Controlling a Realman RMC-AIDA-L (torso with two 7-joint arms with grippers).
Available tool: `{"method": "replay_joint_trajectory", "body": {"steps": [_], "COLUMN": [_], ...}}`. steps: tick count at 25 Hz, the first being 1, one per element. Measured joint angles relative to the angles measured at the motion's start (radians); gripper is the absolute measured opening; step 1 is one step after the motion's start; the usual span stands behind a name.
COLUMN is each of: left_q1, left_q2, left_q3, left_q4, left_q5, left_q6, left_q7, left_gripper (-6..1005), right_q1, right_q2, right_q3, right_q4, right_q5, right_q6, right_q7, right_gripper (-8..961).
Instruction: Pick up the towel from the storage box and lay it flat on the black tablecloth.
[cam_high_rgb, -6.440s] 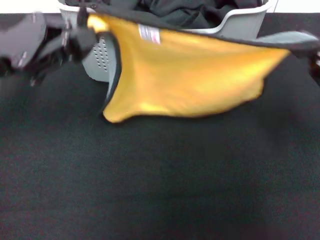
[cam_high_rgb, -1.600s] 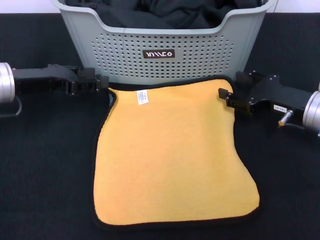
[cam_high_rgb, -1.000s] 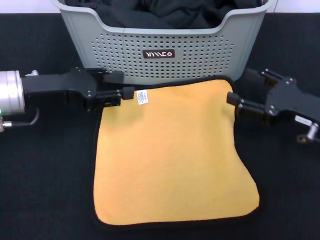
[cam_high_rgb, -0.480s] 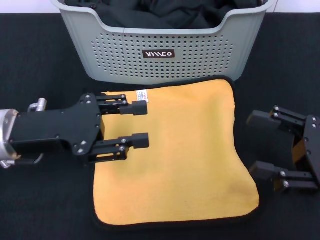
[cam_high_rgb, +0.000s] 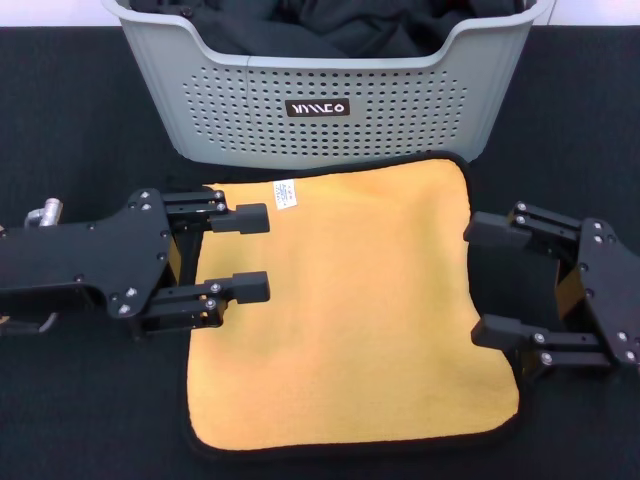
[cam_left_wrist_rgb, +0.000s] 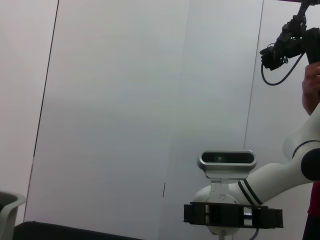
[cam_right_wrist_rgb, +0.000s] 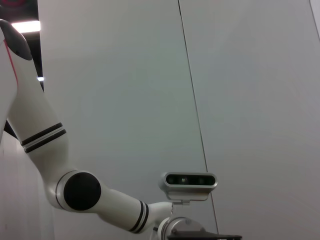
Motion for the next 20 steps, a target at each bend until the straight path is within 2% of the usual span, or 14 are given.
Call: {"method": "replay_joint_trajectory", "body": {"steps": [13, 20], "left_q1": [0.008, 0.020], "left_q2": [0.002, -0.004], "left_q3": [-0.001, -0.001], "left_q4": [-0.005, -0.006], "left_q5": [0.000, -0.001], "left_q6": [0.000, -0.002], "left_q7": [0.005, 0.005], "left_gripper": [590, 590], "right_q1": [0.027, 0.040], "right_q2": [0.006, 0.007], "right_q3": [-0.004, 0.001], "right_q4": [0.007, 0.023], "right_q5": [-0.041, -0.066], "right_q6": [0.024, 0.032], "right_q7": [0.057, 0.074], "right_gripper": [798, 798]}}
